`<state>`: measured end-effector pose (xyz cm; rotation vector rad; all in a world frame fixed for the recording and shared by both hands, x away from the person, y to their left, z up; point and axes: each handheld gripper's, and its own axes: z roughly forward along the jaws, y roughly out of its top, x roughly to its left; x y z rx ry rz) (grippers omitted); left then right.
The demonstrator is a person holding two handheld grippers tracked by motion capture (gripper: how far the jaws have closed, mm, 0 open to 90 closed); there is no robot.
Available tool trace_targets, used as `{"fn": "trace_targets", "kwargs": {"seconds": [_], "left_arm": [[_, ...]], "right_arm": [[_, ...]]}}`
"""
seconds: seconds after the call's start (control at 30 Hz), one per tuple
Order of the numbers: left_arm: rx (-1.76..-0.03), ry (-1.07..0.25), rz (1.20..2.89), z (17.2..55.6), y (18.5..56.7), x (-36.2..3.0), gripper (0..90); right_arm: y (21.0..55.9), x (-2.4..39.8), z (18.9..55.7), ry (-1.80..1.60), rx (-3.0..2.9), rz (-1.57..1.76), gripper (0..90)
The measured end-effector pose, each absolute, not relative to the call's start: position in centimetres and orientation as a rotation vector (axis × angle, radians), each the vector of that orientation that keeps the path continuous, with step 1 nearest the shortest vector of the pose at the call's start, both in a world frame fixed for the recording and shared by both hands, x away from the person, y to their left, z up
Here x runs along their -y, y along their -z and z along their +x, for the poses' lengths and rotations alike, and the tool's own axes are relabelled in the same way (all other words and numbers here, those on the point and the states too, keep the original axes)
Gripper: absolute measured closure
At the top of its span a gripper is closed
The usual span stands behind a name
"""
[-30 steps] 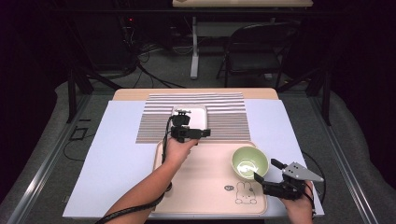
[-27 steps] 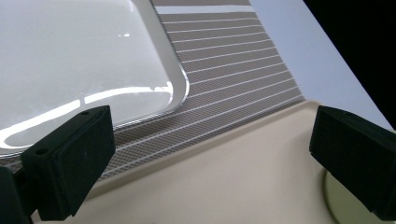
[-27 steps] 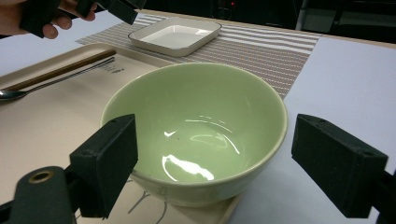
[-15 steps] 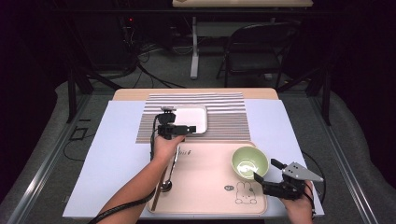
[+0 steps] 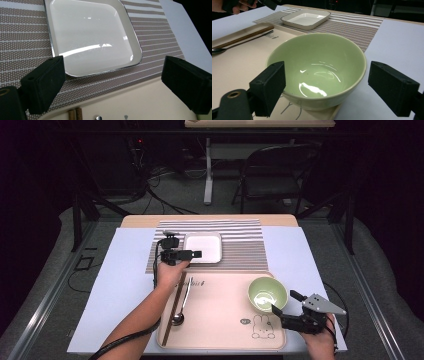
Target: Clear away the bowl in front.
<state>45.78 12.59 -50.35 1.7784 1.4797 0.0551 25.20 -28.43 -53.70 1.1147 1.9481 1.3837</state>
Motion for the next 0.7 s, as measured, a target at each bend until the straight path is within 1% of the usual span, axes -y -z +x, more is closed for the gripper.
{"fn": "trace_targets", "kwargs": {"seconds": [0.17, 0.27, 0.7], "left_arm": [[-1.486, -0.069, 1.765, 46.3, 50.4, -13.3, 6.3], [-1.502, -0.083, 1.762, 46.6, 50.5, -13.7, 8.6], [-1.57, -0.105, 1.697, 48.4, 51.3, -15.6, 8.9]], "right_arm": [[53.7, 28.4, 25.2, -1.383, -1.949, 1.113, 14.1], [53.7, 28.4, 25.2, -1.382, -1.949, 1.114, 14.1], [53.7, 28.4, 25.2, -1.382, -1.952, 1.107, 14.1]]}}
